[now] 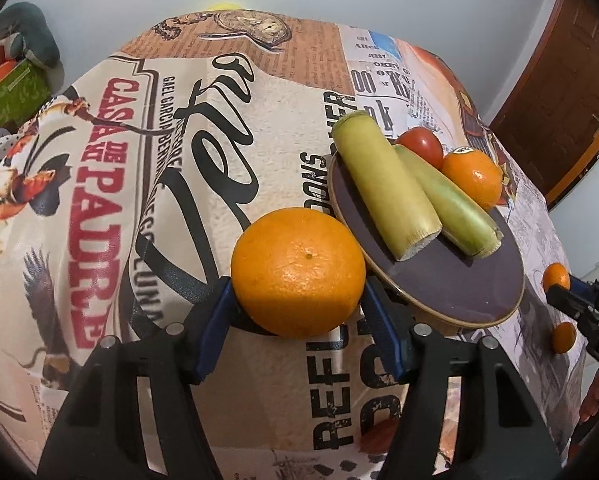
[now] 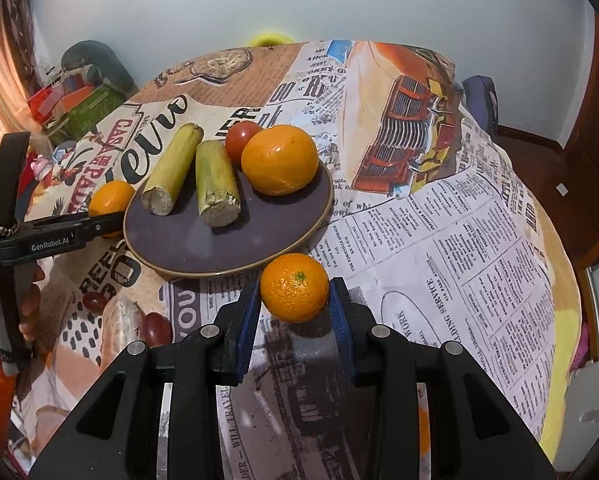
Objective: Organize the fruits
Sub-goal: 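Lift the large orange with the left tool while the right tool lifts the mandarin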
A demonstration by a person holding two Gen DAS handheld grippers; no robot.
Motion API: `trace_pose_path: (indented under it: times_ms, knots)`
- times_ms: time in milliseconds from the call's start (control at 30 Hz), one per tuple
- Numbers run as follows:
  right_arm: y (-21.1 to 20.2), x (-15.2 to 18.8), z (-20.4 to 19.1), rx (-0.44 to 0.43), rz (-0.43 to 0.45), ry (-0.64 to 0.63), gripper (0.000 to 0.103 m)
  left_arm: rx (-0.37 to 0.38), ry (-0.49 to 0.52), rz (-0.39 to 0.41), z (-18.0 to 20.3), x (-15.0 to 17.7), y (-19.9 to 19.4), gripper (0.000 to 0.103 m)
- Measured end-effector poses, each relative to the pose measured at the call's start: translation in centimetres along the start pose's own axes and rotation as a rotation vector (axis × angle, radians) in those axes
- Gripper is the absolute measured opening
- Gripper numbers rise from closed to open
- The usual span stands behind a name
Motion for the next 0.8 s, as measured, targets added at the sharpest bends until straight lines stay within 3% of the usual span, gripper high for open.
trace_pose_path:
  times_ms: [500,700,733,800]
  knots:
    - [-2.8,-1.5,0.7,0.005,0.072,0.015,0.032,0.010,0.065,0.100,3.7,-0.1,-6.0,0.057]
    - [-3.2,-2.3,0.7,-0.003,0.095,0.020,0.032,0.024,0.096,0.117,5.5,-0.4,-6.5,0.053]
    - [-3.2,-2.3,0.7,-0.007,0.097,0.021,0.032,0.025,0.094,0.116,5.6,-0.4,-6.5,0.049]
    - [-3.2,-2.3,0.7,-0.011,0.099,0.021,0.032,0.037,0.096,0.108,5.7,-0.3,-6.5,0.000]
Point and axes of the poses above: each gripper's, at about its wrist camera, not at the fingertips, and y roughly the way its jaws point, z to its right, x to its underside, the point moved 1 cm from there along y, roughly the way its jaws point, and after that the axes turned 14 degrees about x, right-handed, at the moved point
